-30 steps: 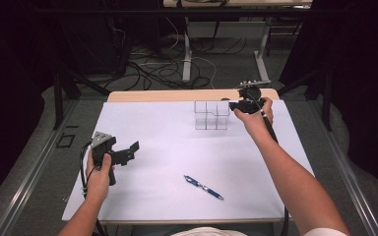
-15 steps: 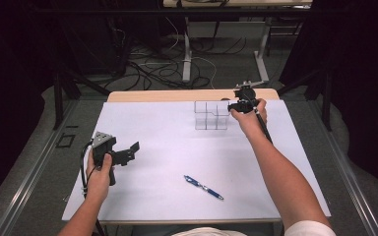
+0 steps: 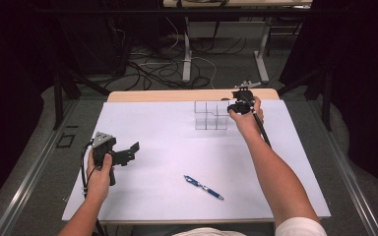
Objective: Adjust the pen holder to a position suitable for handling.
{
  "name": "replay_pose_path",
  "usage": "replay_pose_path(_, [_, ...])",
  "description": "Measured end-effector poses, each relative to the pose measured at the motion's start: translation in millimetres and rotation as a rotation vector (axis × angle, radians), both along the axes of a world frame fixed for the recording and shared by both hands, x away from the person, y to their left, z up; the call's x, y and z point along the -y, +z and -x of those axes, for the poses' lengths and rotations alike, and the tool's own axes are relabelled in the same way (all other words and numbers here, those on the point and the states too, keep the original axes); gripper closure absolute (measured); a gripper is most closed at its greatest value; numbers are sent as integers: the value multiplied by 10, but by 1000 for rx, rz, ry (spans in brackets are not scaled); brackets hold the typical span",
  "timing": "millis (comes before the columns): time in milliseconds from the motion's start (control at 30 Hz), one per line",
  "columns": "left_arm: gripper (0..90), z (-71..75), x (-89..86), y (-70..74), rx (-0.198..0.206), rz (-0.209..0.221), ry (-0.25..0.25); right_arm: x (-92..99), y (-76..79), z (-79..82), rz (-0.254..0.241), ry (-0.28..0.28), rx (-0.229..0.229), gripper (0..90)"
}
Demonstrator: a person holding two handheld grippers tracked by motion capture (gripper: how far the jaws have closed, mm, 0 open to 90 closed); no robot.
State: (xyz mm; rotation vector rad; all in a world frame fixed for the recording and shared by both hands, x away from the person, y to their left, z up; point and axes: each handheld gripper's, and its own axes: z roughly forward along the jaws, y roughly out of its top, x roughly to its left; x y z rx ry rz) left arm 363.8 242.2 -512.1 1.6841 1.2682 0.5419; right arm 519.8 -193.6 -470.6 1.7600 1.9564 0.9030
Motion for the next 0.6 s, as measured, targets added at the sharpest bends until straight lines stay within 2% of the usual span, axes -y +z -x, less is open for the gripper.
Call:
replay_pose_path(167, [30,-2,-2,-3,-3,-4,-1,-29,-52,-33,18,8,10,750])
replay_pose_path(600, [30,-2,-4,-2,-3,-4,-4,-113,-155,-109,35,-18,-16,807])
